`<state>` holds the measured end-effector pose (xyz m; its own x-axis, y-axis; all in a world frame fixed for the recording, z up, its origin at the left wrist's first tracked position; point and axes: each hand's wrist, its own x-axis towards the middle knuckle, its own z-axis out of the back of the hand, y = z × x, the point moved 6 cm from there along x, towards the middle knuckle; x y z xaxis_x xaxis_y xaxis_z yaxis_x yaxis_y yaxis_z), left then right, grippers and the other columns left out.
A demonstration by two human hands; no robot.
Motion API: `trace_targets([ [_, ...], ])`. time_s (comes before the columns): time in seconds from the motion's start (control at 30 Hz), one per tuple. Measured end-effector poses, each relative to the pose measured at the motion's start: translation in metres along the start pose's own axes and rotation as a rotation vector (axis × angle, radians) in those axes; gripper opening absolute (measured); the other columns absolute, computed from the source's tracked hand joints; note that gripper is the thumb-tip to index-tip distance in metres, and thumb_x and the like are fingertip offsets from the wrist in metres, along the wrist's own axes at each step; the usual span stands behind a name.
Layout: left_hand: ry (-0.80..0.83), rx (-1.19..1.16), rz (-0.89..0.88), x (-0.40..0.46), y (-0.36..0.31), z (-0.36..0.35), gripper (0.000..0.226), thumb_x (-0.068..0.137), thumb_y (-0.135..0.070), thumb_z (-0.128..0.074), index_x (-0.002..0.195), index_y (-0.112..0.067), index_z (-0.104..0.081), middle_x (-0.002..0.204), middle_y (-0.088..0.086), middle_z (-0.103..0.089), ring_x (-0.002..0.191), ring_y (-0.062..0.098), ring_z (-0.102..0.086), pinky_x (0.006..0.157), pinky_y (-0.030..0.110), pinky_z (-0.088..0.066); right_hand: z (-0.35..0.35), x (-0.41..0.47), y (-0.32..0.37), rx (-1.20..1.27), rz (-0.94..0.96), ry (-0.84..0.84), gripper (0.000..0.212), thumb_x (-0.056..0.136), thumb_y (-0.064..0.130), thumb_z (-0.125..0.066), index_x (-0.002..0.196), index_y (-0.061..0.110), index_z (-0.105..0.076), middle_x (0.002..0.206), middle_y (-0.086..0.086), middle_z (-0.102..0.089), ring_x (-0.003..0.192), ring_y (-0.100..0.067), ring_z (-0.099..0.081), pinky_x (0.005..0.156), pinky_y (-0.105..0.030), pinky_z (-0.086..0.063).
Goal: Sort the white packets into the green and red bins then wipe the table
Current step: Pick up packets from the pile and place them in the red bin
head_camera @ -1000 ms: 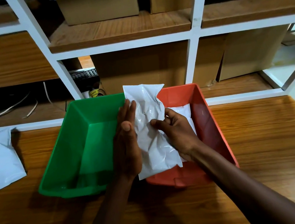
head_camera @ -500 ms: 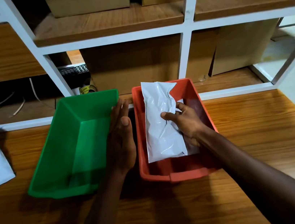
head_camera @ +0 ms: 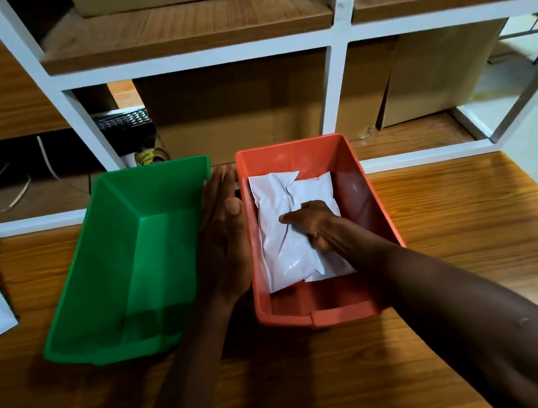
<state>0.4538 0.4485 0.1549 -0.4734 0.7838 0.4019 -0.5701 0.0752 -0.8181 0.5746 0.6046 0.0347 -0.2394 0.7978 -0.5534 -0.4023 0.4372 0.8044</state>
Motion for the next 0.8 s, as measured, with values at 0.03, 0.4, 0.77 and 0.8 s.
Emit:
trace_targets([
  [0.03,-0.003,0.004,-0.008,0.0,0.0,0.0,0.088,0.095,-0.073,-0.008,0.153,-0.013,-0.036,0.162,-0.005,-0.025,0.152,0.009,-0.017,0.124,0.045,-0.018,-0.003,0.003,-0.002,-0.041,-0.003,-0.001,0.043,0.082,0.016,-0.081,0.071,0.017,-0.04,0.061,-0.002,-0.041,0.021,-0.003,-0.032,0.029,-0.01,-0.021],
  [0.4,-0.01,0.025,-0.002,0.001,0.005,0.005,0.088,0.095,-0.073,-0.008,0.154,-0.014,-0.034,0.163,-0.005,-0.024,0.153,0.009,-0.014,0.125,0.039,-0.016,0.004,-0.003,0.026,-0.883,0.443,-0.195,0.067,0.073,0.078,-0.066,0.094,0.014,-0.059,0.098,-0.012,-0.067,0.104,-0.034,-0.062,0.073,-0.035,-0.043],
  [0.77,0.041,0.04,0.021,-0.011,0.001,0.013,0.09,0.091,-0.078,-0.008,0.155,-0.019,-0.031,0.165,-0.004,-0.022,0.153,0.005,-0.011,0.126,0.035,-0.014,-0.026,-0.013,-0.02,-1.568,0.583,0.028,0.097,0.075,0.083,0.015,0.159,0.037,0.002,0.169,0.001,0.013,0.154,-0.031,0.017,0.117,-0.067,0.007],
  [0.8,0.046,0.047,0.02,-0.012,0.001,0.017,0.089,0.091,-0.078,-0.008,0.155,-0.021,-0.03,0.165,-0.006,-0.021,0.153,0.005,-0.011,0.126,0.038,-0.014,-0.025,-0.012,-0.02,-1.573,0.57,0.03,0.089,0.082,0.081,0.007,0.159,0.037,0.002,0.169,0.001,0.012,0.154,-0.03,0.016,0.117,-0.066,0.007],
])
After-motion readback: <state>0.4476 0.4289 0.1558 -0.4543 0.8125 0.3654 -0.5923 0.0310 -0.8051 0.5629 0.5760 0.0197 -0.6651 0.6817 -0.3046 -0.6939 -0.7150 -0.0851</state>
